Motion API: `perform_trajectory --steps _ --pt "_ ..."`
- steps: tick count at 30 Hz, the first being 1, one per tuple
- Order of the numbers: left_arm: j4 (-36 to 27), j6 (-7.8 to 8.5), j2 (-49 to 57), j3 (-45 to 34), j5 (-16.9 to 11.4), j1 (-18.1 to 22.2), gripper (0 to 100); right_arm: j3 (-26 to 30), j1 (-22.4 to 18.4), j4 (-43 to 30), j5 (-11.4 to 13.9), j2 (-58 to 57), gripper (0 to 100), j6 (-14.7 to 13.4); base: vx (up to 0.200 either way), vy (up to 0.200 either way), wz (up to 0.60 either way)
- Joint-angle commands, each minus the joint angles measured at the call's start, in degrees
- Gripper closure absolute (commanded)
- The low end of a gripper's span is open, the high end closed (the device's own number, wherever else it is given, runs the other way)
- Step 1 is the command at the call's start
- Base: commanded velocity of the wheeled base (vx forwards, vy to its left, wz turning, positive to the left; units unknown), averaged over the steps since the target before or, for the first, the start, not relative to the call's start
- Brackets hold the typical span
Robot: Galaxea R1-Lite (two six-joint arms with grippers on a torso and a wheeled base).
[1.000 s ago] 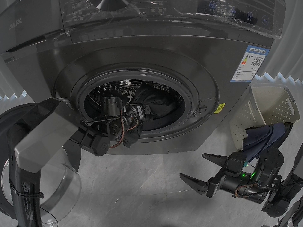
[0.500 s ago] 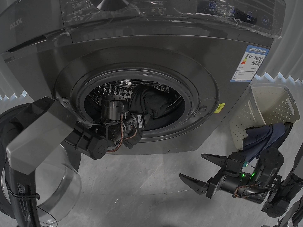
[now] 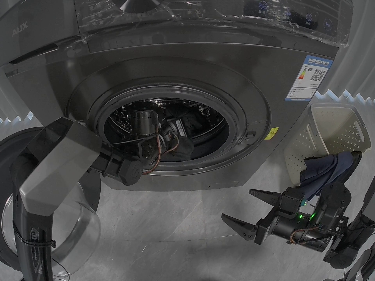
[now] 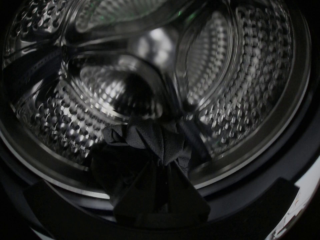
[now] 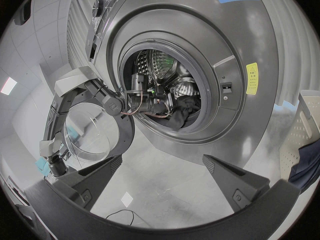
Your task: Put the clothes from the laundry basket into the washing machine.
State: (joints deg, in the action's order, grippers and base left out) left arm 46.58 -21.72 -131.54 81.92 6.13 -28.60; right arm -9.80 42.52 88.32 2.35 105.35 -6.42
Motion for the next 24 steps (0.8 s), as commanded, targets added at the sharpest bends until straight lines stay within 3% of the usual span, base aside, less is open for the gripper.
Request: perform_trajectory --steps 1,5,6,15,20,24 --pt "4.75 -1.04 -4.43 7.11 2.04 0.65 100 -0.04 -0.07 0.01 0.02 0.03 0 0.01 0.0 0.0 0.0" --pt "5.8 0.19 -5.22 7.02 2.48 0.65 100 0.05 -0.16 0.01 0.02 0.03 0 0.01 0.0 0.0 0.0" --pt "5.89 0.72 -5.22 6.85 2.48 0.65 0 0.05 -0.16 0.01 0.02 0.03 0 0.01 0.0 0.0 0.0" --pt "5.1 1.42 -3.55 2.19 2.48 0.03 0 -0.04 -0.07 0.01 0.02 0.03 0 0.01 0.0 0.0 0.0" --pt "3.96 4.15 -4.52 0.52 2.48 0.03 0 -0.04 -0.07 0.01 0.02 0.12 0 0.01 0.0 0.0 0.0" --pt "2.55 4.23 -5.05 0.87 2.48 -0.05 0 -0.04 0.02 0.01 0.02 0.12 0 0.01 0.0 0.0 0.0"
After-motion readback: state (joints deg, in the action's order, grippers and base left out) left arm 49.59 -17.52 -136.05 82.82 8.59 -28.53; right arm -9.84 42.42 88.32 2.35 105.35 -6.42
